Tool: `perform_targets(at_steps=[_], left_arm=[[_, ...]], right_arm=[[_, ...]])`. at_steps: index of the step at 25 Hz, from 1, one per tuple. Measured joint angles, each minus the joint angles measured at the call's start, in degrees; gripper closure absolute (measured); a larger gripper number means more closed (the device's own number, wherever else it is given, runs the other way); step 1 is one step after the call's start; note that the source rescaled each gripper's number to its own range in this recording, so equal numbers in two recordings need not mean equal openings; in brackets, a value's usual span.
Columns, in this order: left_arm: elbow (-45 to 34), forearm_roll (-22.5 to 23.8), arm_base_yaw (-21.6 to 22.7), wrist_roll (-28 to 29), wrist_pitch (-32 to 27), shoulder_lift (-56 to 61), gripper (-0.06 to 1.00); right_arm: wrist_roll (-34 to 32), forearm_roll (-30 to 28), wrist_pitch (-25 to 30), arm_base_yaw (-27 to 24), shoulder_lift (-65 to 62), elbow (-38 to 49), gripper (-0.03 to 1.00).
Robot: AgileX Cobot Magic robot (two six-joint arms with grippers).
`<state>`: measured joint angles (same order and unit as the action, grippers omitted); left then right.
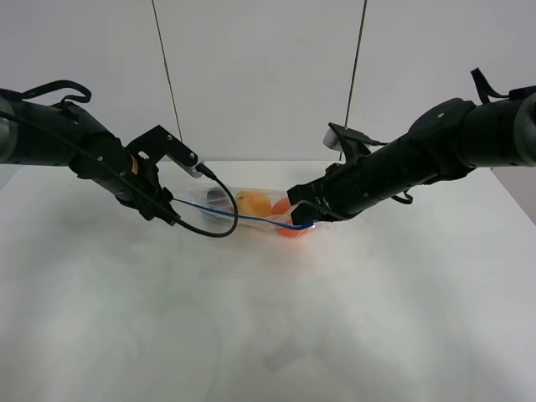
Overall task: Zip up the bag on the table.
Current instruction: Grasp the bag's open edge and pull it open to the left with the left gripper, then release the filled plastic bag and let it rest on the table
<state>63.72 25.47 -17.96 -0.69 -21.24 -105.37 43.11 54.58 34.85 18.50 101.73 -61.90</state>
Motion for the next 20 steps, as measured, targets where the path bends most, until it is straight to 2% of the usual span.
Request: perform_targets(at_steps=[5, 9, 14, 20], left_arm=[[0.0, -0.06, 2.49, 9.05, -3.54, 0.0, 0.14], [0.0, -0.06, 5.97, 13.5, -7.63, 0.0, 0.14], [0.0, -0.17, 10.47, 14.75, -12.07, 0.06, 0.14], [0.0, -0.73, 12.6, 14.75, -12.19, 3.53, 0.14]], right_arm=[[0.0, -0.04, 0.0, 0.0, 0.0, 0.0, 0.97], [0.0, -0.04, 0.0, 0.0, 0.0, 0.0, 0.97], [0.0, -0.74, 0.0, 0.0, 0.0, 0.0, 0.97], [0.0, -1.83, -0.07, 0.0, 0.0, 0.0, 0.97]])
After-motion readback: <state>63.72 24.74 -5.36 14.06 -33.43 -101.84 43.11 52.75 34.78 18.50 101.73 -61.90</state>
